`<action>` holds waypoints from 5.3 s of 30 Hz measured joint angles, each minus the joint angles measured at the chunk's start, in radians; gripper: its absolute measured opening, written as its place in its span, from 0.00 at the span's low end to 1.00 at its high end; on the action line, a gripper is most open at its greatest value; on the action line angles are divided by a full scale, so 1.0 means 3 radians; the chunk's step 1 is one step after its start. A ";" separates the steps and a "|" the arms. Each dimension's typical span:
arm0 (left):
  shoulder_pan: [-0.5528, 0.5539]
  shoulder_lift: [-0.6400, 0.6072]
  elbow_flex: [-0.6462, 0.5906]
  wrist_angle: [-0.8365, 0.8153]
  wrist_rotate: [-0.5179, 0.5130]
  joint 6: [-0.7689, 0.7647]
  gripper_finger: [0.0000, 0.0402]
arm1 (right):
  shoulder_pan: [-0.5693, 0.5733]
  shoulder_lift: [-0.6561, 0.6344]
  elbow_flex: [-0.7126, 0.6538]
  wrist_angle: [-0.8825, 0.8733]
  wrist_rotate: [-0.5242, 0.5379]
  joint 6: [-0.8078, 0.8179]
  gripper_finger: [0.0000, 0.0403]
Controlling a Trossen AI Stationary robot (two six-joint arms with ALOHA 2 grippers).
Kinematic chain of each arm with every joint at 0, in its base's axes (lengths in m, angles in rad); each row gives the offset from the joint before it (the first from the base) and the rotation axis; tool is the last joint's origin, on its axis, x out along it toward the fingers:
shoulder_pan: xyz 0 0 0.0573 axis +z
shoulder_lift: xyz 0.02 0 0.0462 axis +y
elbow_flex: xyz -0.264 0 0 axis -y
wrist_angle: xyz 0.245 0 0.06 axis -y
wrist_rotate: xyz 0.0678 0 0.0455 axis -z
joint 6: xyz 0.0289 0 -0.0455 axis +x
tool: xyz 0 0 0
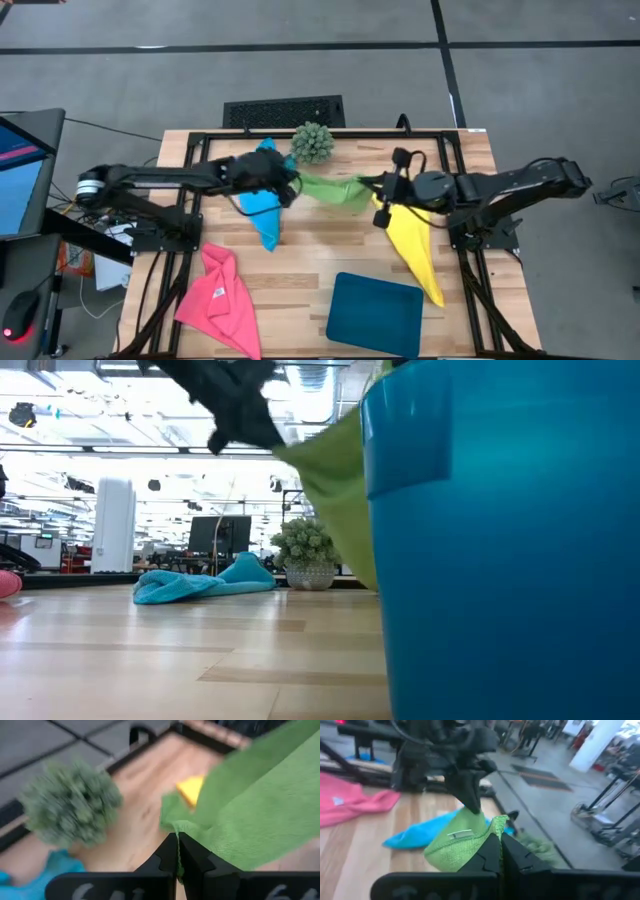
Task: Fold microfiber towels
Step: Fold the green microfiber cloth
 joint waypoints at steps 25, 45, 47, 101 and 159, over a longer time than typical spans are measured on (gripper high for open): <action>0.0053 -0.1015 0.0000 -0.0028 -0.0241 -0.0185 0.00 | 0.0000 -0.0404 0.0000 0.0549 0.0769 -0.0460 0.06; 0.0871 -0.1006 0.0000 0.0327 0.0266 0.0317 0.00 | -0.0885 -0.0281 0.0000 0.0479 0.0368 -0.0483 0.04; 0.0900 -0.1006 0.0000 0.0241 0.0294 0.0471 0.00 | -0.0902 -0.0281 0.0000 0.0469 0.0352 -0.0489 0.05; -0.0127 -0.0044 -0.0418 -0.0596 -0.0160 -0.0577 0.00 | 0.0323 0.0321 -0.0930 -0.0538 0.1030 0.2831 0.07; 0.0249 0.0631 -0.0417 -0.0182 -0.0060 -0.0490 0.00 | -0.0309 0.1372 -0.0860 -0.1044 0.0411 0.3568 0.14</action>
